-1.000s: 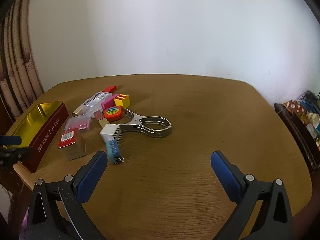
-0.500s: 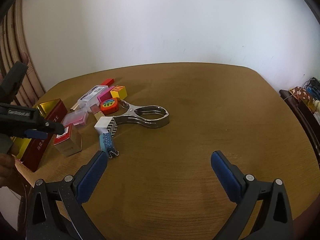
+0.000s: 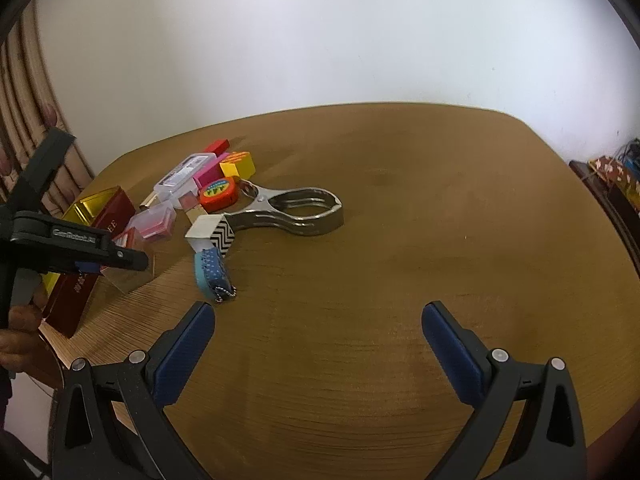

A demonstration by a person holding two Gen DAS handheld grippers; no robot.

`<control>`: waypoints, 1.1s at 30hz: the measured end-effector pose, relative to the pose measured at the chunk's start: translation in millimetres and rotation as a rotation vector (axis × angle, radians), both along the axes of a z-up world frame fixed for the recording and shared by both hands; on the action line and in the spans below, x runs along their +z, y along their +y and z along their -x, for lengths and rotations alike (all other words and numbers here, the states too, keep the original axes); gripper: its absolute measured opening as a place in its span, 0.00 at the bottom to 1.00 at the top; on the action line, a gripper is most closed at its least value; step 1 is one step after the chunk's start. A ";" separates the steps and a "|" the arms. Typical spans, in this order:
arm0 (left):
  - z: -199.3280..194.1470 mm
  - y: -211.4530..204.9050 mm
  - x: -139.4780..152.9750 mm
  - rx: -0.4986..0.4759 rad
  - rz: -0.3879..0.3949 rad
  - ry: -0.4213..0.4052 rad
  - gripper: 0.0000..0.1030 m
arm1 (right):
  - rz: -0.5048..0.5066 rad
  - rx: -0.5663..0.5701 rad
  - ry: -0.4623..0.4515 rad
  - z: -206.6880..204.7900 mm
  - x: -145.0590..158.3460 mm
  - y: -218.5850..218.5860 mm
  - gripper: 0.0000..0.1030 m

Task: Organize rigid objects
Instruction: 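Grasp the red barcode box with left tool while right grasps blue mini tin, then carry the red box into the tray with left while right drops blue tin there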

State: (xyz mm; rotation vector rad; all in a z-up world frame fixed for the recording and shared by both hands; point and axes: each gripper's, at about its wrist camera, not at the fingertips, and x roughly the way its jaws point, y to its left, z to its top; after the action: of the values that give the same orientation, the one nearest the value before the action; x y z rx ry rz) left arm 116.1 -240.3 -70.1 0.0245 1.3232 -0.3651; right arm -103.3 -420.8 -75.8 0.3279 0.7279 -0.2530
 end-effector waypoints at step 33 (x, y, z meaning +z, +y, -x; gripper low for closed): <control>37.8 154.0 91.0 0.177 0.120 -0.178 0.55 | 0.054 0.307 0.154 -95.2 -20.0 57.2 0.19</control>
State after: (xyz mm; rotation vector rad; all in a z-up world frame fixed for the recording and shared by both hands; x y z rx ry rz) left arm 78.3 -86.3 20.8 -0.1563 1.1162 -0.2840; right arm -8.1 -363.6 -95.8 0.1425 0.9103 -0.0071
